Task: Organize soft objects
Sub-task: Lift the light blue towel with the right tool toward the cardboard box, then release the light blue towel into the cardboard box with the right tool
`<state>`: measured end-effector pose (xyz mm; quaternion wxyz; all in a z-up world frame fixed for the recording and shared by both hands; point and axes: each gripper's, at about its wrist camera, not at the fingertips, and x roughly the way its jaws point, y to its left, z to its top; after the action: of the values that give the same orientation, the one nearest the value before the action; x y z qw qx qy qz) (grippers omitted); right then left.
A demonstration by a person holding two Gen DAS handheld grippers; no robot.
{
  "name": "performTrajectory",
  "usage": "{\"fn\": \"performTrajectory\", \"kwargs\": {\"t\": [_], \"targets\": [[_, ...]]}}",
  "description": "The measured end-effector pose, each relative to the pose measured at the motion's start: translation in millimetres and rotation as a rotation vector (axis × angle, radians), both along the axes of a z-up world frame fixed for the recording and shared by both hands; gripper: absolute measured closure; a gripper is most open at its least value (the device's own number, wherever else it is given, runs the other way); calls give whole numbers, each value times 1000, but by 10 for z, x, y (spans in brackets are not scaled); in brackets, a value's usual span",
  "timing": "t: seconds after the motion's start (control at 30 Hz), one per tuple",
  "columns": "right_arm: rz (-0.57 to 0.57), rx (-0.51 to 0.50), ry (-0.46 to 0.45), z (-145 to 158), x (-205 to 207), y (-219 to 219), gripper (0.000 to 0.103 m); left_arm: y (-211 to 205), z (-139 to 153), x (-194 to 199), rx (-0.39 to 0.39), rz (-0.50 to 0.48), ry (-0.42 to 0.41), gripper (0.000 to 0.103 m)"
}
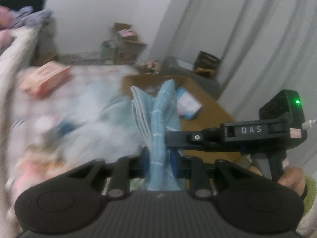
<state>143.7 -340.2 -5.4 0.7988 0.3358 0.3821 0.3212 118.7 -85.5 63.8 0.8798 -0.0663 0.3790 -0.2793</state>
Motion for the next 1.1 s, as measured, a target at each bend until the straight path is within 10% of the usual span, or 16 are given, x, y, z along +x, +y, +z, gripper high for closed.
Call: {"fn": "performTrajectory", "kwargs": {"t": [0.5,0.73,1.1], "targets": [[-89,-351,167,-271,1230,-1583,87,-1913,-743,1392,122,-155,190,73],[16,-576,232,-788,1700,-1341,87,-1952,-1013,1554,193,-133,243,45],[4,-604,294,-1046,1828,-1359,72,-1754,-820,1550,190,-103,200,40]]}}
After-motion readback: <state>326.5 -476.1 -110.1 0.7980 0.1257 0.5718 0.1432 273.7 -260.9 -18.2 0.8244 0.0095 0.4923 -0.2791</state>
